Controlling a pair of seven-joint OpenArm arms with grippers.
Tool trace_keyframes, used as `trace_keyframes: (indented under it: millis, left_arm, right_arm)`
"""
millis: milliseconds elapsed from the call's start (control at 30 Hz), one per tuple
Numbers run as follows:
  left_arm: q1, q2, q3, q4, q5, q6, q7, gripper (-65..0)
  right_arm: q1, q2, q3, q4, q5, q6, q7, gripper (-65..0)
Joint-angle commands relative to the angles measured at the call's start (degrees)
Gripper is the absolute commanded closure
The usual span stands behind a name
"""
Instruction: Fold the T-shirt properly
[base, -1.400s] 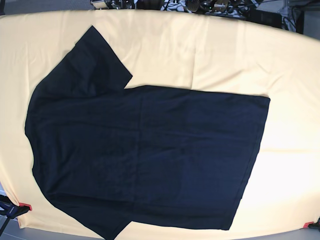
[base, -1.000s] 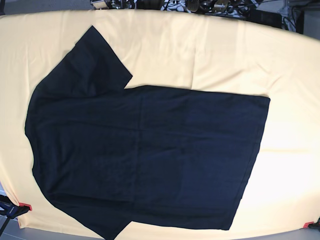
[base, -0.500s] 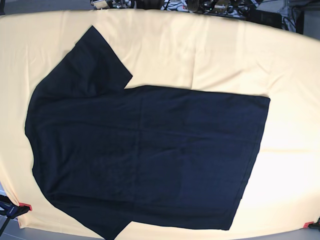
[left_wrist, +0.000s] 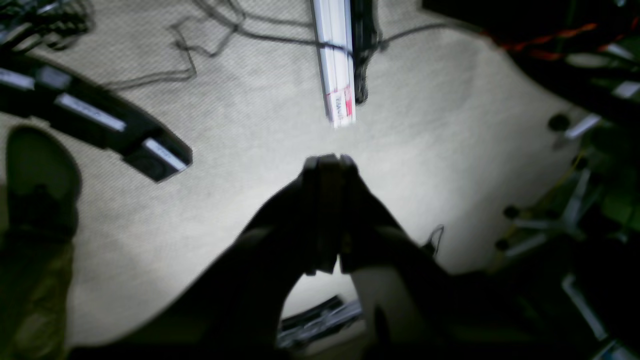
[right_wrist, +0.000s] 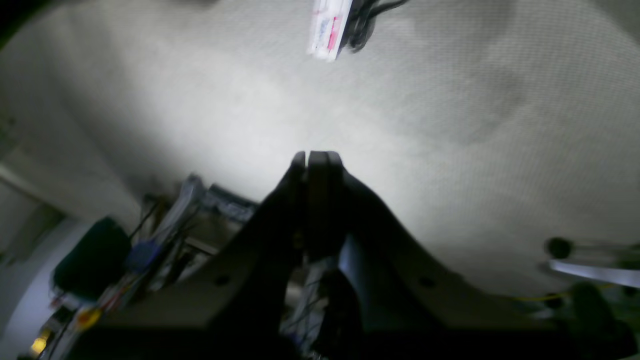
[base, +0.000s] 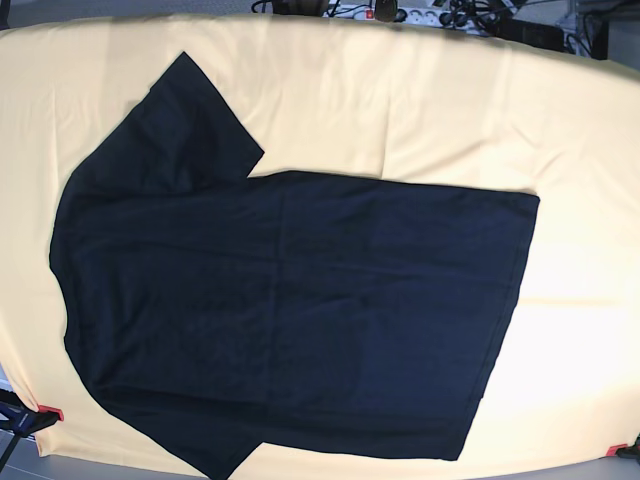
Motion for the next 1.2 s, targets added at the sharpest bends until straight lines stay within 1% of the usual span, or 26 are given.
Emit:
trace_keyframes:
  millis: [0, 100, 200, 267, 300, 367, 400, 467, 533, 600, 733, 833, 967, 1000, 1067, 1167]
  left_arm:
    - [2.10, -0.81, 0.07, 2.67, -0.92, -1.20, 1.09, 0.0]
    - [6.23, -3.82, 0.04, 10.12, -2.58, -2.80, 4.74, 0.0]
    - [10.60, -7.45, 0.04, 18.60, -4.13, -2.69, 7.61, 0.0]
    - [13.75, -10.21, 0.00, 24.98, -4.04, -2.67, 7.58, 0.0]
    - [15.32, -11.65, -0.11, 28.33, -4.04, -2.36, 7.58, 0.0]
    - [18.43, -14.51, -0.11, 35.12, -4.00, -0.59, 7.61, 0.0]
    - [19.89, -15.93, -0.11, 38.51, -3.61, 0.44, 7.61, 0.0]
    - [22.86, -18.38, -0.11, 44.96, -0.81, 1.90, 7.63, 0.0]
    - [26.05, -20.65, -0.42, 50.73, 3.21, 2.56, 8.00, 0.0]
    - [29.38, -22.27, -1.95, 55.80, 5.09, 2.73, 8.61, 0.0]
    - [33.79, -23.63, -7.61, 64.89, 5.49, 2.67, 8.98, 0.0]
    - [34.38, -23.58, -13.60, 70.75, 5.64, 2.69, 10.16, 0.0]
    - [34.36, -23.58, -21.20, 75.14, 5.64, 2.64, 10.34, 0.0]
    - [34.34, -23.58, -22.84, 75.76, 5.60, 2.62, 10.12, 0.0]
    - [33.83, -23.58, -25.46, 76.65, 5.40, 1.92, 9.92, 0.0]
    - [32.11, -23.61, -28.02, 77.20, 5.40, -0.48, 9.64, 0.0]
  right_arm:
    - [-2.08, 0.83, 0.07, 2.73, 1.49, 0.92, -1.46, 0.0]
    - [-7.41, 1.95, 0.07, 11.10, 4.94, 1.95, -5.81, 0.0]
    - [-13.31, 2.86, 0.07, 20.96, 5.92, 2.10, -6.54, 0.0]
    - [-17.31, 3.06, 0.09, 28.17, 5.81, 2.10, -6.56, 0.0]
    - [-19.28, 3.58, 0.07, 31.95, 5.64, 2.08, -6.56, 0.0]
    - [-22.95, 4.76, 0.09, 39.63, 5.68, 2.03, -6.58, 0.0]
    - [-24.59, 5.46, 0.09, 43.41, 5.70, 1.88, -6.56, 0.0]
    - [-27.52, 6.95, 0.13, 50.42, 5.68, 1.27, -6.58, 0.0]
    - [-30.08, 8.44, 0.24, 56.59, 5.49, 0.33, -7.52, 0.0]
    - [-32.15, 9.38, 0.68, 61.86, 5.53, -0.07, -9.11, 0.0]
    - [-34.45, 9.35, 4.35, 69.72, 5.51, 0.00, -10.62, 0.0]
    - [-34.75, 9.38, 9.60, 74.01, 5.73, 0.09, -10.60, 0.0]
    - [-34.75, 9.38, 17.77, 76.22, 6.19, 1.70, -10.60, 0.0]
    - [-34.75, 9.40, 19.91, 76.22, 6.69, 1.79, -10.58, 0.0]
    - [-34.73, 9.99, 24.15, 76.22, 9.57, 2.89, -10.25, 0.0]
    - [-34.73, 12.37, 29.62, 76.22, 13.25, 4.63, -7.17, 0.0]
